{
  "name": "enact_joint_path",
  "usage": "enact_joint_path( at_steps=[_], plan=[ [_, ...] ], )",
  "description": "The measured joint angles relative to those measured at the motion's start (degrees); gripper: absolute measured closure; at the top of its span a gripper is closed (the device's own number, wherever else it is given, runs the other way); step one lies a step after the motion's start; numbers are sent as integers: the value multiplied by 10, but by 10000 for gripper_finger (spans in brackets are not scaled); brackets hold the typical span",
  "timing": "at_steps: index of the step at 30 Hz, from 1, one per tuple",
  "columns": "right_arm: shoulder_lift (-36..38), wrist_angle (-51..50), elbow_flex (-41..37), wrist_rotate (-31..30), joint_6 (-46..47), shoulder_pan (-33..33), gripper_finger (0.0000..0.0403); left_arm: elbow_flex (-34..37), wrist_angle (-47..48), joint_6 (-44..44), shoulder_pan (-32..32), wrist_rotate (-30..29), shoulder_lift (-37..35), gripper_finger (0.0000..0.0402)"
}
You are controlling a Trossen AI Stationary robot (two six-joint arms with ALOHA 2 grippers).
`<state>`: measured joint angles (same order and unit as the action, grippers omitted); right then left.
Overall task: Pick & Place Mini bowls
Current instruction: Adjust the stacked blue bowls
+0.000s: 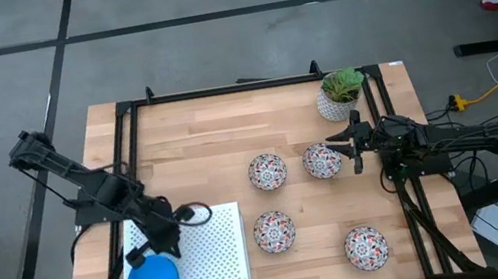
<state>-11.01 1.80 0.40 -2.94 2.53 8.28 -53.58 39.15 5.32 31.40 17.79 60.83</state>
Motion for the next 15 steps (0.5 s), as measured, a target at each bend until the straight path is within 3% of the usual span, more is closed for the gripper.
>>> enact_joint_path(
  at_steps=[5,10,15],
  plan=[
    [0,0,0,0,0,0,299,0,-76,-23,0,-106,-43,400],
    [0,0,0,0,0,0,299,0,-214,-61,13,-108,-64,399],
    [0,0,0,0,0,0,299,0,-254,-78,69,-130,-34,400]
  ],
)
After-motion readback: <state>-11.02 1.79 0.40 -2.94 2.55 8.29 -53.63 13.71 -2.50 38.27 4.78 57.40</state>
